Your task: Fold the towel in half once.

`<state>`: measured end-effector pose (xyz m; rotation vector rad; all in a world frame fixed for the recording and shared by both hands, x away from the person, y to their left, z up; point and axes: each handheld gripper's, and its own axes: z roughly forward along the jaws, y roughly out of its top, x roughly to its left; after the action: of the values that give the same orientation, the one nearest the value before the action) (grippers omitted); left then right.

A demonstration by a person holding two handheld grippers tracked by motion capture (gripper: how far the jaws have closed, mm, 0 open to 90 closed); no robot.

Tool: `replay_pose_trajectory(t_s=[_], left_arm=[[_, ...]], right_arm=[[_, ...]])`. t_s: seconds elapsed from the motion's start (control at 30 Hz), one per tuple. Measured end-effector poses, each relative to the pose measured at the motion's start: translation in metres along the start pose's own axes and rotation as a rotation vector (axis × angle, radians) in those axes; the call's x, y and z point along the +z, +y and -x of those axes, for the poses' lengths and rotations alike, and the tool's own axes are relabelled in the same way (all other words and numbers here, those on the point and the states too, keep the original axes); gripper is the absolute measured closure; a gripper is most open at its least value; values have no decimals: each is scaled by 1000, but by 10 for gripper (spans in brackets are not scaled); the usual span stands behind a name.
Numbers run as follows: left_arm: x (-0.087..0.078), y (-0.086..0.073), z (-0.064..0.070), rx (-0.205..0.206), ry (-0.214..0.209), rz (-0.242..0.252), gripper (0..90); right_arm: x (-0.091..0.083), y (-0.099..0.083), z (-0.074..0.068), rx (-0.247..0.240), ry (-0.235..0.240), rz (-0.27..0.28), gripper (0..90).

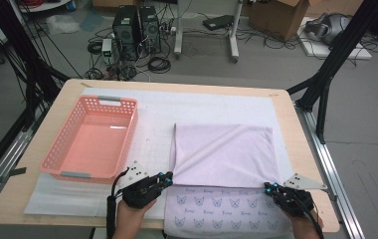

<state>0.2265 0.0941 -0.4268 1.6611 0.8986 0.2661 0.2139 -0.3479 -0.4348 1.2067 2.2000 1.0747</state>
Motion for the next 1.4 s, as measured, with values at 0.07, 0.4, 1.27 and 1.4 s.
replay_pose_trajectory(t_s=[0.07,0.4,1.27,1.4], left_arm=[[-1,0,1,2,-4,-3,871],[-1,-1,5,7,-15,3,871],[1,-6,-2,-1,-5,-15,870],[2,-7,-2,-4,-6,-18,871]], right_arm=[[-5,1,0,5,11,14,900],[-12,0,-4,38,25,22,611],[13,9,37,162,-151,-45,710],[26,12,36,142,-165,-92,823]])
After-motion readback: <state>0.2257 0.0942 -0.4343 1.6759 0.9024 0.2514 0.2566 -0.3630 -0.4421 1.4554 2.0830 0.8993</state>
